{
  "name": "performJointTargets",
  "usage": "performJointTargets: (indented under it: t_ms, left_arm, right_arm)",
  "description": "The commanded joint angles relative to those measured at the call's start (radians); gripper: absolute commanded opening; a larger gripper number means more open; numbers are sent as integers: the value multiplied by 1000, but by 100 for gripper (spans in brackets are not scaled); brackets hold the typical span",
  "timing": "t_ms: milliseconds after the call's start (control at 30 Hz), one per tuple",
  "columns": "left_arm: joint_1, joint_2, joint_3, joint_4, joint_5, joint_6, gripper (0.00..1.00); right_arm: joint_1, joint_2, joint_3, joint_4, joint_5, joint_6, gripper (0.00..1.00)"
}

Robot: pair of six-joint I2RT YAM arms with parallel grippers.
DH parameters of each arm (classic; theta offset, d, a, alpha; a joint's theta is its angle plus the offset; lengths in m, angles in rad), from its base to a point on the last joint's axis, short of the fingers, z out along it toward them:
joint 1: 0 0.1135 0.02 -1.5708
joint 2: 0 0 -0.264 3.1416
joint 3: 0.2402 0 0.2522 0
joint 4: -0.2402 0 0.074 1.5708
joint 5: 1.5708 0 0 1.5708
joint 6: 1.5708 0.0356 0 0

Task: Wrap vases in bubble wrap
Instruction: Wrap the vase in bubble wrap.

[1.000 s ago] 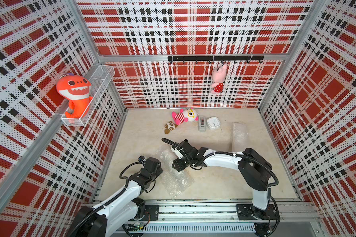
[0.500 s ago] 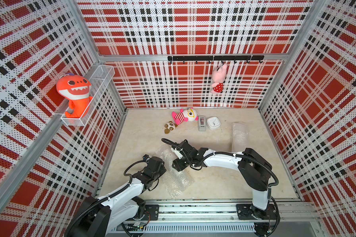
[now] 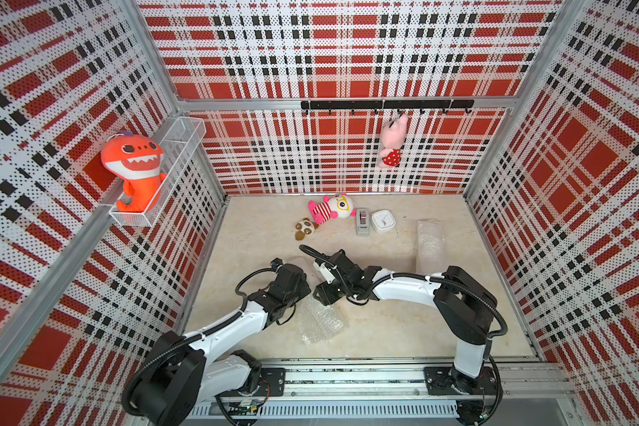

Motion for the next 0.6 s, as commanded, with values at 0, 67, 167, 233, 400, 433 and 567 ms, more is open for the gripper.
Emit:
performJointTargets:
  t_ms: [0, 67, 167, 233, 400, 433, 567]
  left_arm:
    - [-20, 37, 65, 32, -15, 47, 0]
    - [-26, 58, 89, 35, -23, 59, 0]
    - [-28, 101, 120, 78, 17, 102, 0]
    - [-30, 153, 148, 84, 46, 130, 0]
    - [-70, 203, 162, 98, 68, 185, 0]
    - [-73, 201, 151, 106, 76, 187, 0]
    - [-85, 180, 94, 148, 116, 192, 0]
  right_arm:
    - [-23, 14, -59, -90, 47, 9, 57]
    - [-27, 2, -77, -80, 51, 20, 57]
    - [-27, -15, -108, -44, 34, 47, 57]
    - [-26, -26, -142, 24, -11, 89, 57]
    - [-12, -51, -198, 146, -61, 195, 55]
    - [-11, -63, -222, 191, -73, 224, 54]
    - [-7, -75, -246, 236, -60, 250, 54]
